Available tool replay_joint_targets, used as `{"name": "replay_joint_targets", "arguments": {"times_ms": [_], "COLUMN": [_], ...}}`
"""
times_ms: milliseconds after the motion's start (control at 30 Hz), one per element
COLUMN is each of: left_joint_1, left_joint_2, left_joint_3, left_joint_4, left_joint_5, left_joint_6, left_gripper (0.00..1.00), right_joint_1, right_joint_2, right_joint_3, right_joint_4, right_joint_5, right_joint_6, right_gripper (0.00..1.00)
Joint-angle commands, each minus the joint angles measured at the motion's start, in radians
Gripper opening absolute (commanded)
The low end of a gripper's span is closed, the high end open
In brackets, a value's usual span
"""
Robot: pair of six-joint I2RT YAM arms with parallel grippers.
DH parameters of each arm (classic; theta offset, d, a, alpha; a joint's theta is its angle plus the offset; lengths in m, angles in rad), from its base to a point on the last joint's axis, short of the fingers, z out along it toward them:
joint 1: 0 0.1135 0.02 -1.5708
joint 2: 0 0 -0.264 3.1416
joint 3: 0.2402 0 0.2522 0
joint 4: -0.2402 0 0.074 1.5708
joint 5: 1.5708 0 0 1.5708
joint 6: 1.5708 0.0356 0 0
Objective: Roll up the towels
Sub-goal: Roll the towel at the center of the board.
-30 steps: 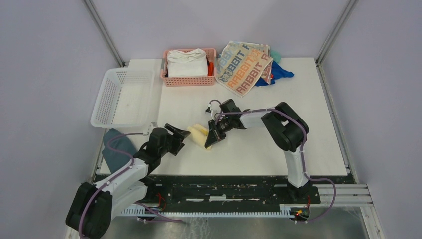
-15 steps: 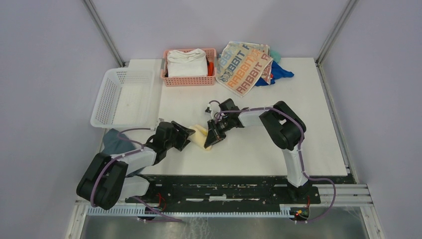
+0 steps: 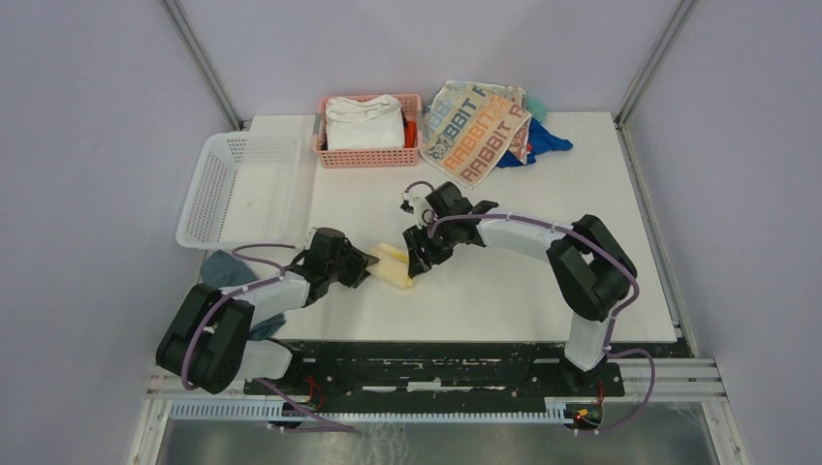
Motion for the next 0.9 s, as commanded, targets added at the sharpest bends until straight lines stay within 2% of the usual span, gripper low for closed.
{"name": "replay_joint_targets", "arguments": {"times_ms": [0, 67, 200, 433, 600, 733, 867], "left_joint_1": [0.004, 0.004, 0.004, 0.004, 0.003, 0.003, 0.003], "left_joint_2": [0.046, 0.049, 0.055, 0.058, 0.072, 0.096, 0.136], "left_joint_3": [0.028, 0.038, 0.067, 0.083, 0.093, 0.12, 0.18], "left_joint_4": [-0.165, -0.175, -0.202, -0.215, -0.214, -0.208, -0.203], "left_joint_5": [-0.071, -0.07, -0.069, -0.06, -0.046, -0.034, -0.016], "left_joint_6": [0.042, 0.051, 0.079, 0.095, 0.113, 0.158, 0.235], "left_gripper": [0.46, 0.46, 0.49, 0.53, 0.56, 0.58, 0.63], "right_joint_1": [0.083, 0.137, 0.252, 0.356, 0.372, 0.372, 0.358], "right_joint_2": [-0.159, -0.184, -0.175, -0.063, 0.014, 0.066, 0.108], "right_joint_3": [0.0, 0.004, 0.023, 0.071, 0.091, 0.097, 0.111], "right_joint_4": [-0.053, -0.041, 0.0, 0.033, 0.018, -0.006, -0.056], "right_joint_5": [0.328, 0.427, 0.574, 0.708, 0.748, 0.741, 0.68], "right_joint_6": [-0.16, -0.208, -0.294, -0.378, -0.406, -0.411, -0.378], "right_gripper": [0.61, 0.66, 0.68, 0.7, 0.69, 0.61, 0.4]}}
